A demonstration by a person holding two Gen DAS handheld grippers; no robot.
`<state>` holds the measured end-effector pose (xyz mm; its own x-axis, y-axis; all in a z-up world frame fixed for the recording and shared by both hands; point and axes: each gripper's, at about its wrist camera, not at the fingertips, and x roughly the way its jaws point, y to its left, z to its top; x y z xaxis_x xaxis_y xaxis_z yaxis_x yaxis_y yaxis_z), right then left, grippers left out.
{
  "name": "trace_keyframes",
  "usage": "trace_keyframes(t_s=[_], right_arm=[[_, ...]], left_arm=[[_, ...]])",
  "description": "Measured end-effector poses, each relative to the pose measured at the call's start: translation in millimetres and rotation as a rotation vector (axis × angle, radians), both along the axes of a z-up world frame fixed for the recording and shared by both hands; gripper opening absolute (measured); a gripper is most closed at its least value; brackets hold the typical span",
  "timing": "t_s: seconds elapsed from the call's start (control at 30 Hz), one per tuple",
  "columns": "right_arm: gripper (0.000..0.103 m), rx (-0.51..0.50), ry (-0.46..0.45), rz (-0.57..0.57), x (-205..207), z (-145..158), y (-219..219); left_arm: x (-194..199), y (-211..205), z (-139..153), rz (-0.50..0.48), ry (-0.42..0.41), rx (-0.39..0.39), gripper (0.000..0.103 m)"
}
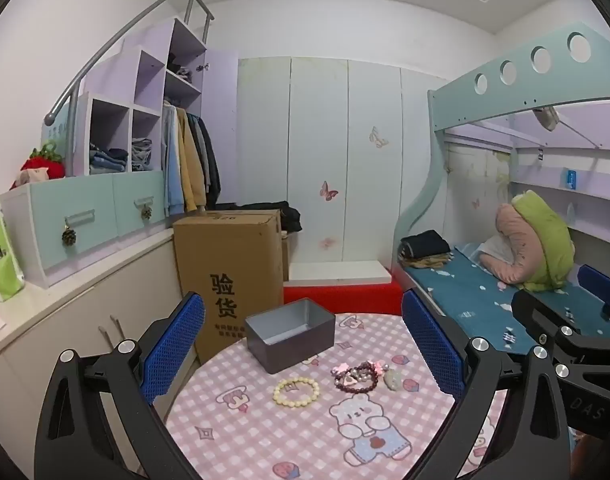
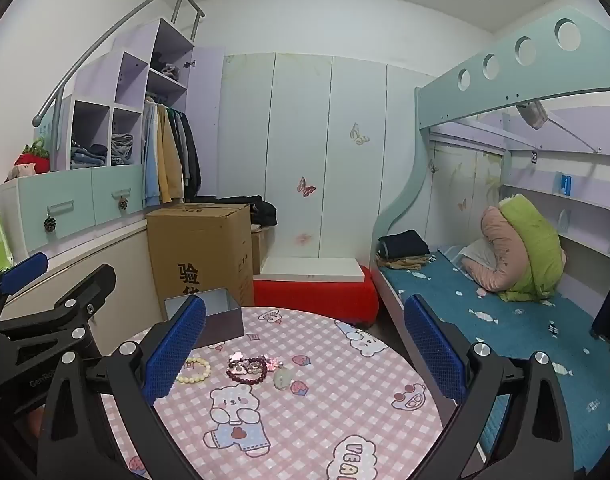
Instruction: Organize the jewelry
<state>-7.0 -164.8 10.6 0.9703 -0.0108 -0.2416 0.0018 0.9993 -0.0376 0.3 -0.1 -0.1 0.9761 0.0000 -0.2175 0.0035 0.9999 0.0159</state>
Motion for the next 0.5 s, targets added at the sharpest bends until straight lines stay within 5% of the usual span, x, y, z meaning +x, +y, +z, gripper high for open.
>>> trace_keyframes(t_s=[0.5], right_arm=[[0.097, 0.007, 0.002, 0.001, 1.2, -3.4, 0.7]], left_arm=[[-1.4, 1.7, -1.9, 0.004, -0.02, 0.001, 0.096]])
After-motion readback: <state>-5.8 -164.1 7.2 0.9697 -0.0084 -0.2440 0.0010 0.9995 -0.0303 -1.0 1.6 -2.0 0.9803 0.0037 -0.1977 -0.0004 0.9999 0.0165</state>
